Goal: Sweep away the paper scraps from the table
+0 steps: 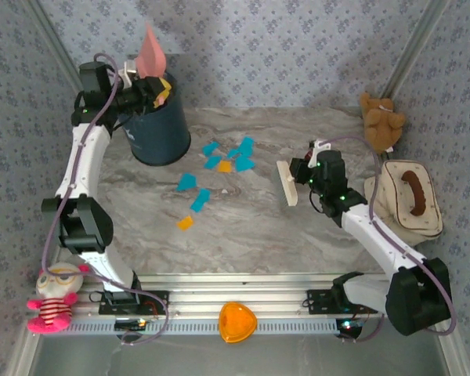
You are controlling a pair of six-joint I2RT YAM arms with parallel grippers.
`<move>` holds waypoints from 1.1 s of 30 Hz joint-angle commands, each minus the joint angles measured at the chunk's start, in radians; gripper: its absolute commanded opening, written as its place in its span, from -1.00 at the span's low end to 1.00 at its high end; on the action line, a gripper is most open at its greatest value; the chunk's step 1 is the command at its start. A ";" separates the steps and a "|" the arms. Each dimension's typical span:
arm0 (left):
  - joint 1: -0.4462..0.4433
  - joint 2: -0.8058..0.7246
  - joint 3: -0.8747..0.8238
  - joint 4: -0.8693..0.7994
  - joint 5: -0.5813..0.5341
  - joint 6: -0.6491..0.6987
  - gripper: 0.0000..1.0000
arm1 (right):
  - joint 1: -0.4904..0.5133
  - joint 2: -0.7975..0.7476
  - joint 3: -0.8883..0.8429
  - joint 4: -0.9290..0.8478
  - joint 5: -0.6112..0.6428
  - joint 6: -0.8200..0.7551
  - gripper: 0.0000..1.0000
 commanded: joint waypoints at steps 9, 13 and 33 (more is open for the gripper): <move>-0.028 -0.190 -0.094 -0.429 -0.223 0.486 -1.00 | -0.010 0.173 0.073 0.262 -0.190 0.184 -1.00; -0.047 -0.262 -0.158 -0.510 -0.334 0.567 -1.00 | -0.008 0.268 0.130 0.315 -0.232 0.218 -1.00; -0.089 -0.417 -0.442 -0.529 -0.405 0.648 -1.00 | 0.021 0.759 0.580 0.398 -0.327 0.381 -1.00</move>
